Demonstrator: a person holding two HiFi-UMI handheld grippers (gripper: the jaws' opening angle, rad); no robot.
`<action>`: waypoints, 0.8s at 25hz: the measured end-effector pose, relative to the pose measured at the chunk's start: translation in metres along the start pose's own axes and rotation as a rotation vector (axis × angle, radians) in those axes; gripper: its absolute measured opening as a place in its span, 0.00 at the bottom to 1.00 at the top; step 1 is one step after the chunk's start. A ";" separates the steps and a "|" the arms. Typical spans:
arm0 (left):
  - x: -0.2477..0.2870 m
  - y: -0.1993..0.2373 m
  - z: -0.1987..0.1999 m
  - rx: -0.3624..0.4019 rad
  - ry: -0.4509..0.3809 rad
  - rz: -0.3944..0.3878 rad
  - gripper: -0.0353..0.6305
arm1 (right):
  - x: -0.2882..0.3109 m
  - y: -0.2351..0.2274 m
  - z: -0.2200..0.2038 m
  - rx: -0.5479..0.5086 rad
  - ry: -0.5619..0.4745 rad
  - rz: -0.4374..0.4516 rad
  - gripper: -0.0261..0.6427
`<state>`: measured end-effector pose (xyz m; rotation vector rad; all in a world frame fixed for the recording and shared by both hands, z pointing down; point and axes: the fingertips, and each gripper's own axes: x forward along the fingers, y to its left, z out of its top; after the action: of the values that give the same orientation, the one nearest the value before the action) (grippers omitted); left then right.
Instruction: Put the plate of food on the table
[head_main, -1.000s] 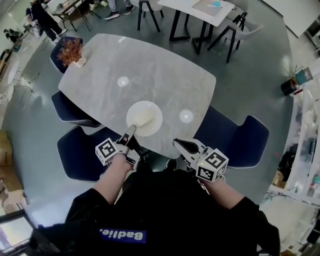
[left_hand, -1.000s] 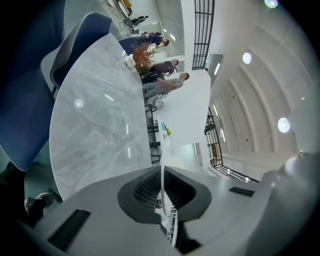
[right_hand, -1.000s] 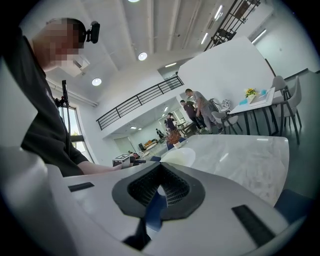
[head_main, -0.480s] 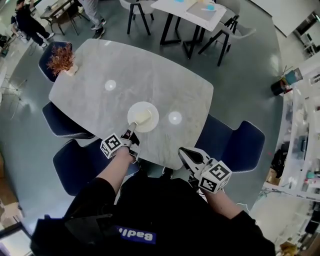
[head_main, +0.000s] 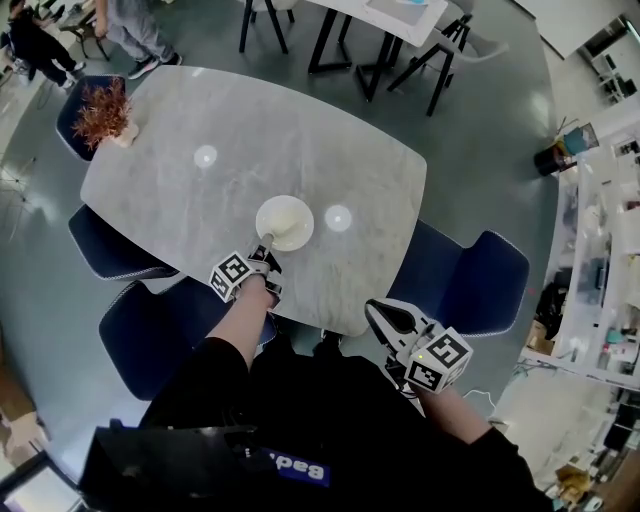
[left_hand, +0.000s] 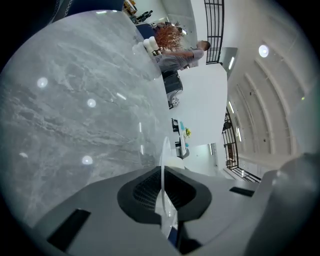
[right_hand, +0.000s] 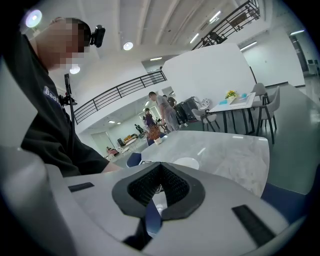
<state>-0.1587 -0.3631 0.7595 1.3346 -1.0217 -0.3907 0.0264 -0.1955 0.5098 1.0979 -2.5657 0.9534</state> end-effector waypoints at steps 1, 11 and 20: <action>0.004 0.003 0.000 0.001 0.000 0.008 0.07 | 0.001 -0.001 -0.001 0.005 0.003 -0.003 0.05; 0.020 0.013 0.000 0.049 0.026 0.089 0.08 | 0.002 -0.003 -0.014 0.022 0.025 -0.028 0.05; 0.024 0.021 0.001 0.120 0.044 0.186 0.08 | -0.006 -0.013 -0.020 0.027 0.011 -0.041 0.05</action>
<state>-0.1529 -0.3761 0.7882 1.3355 -1.1358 -0.1618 0.0384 -0.1858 0.5294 1.1444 -2.5188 0.9837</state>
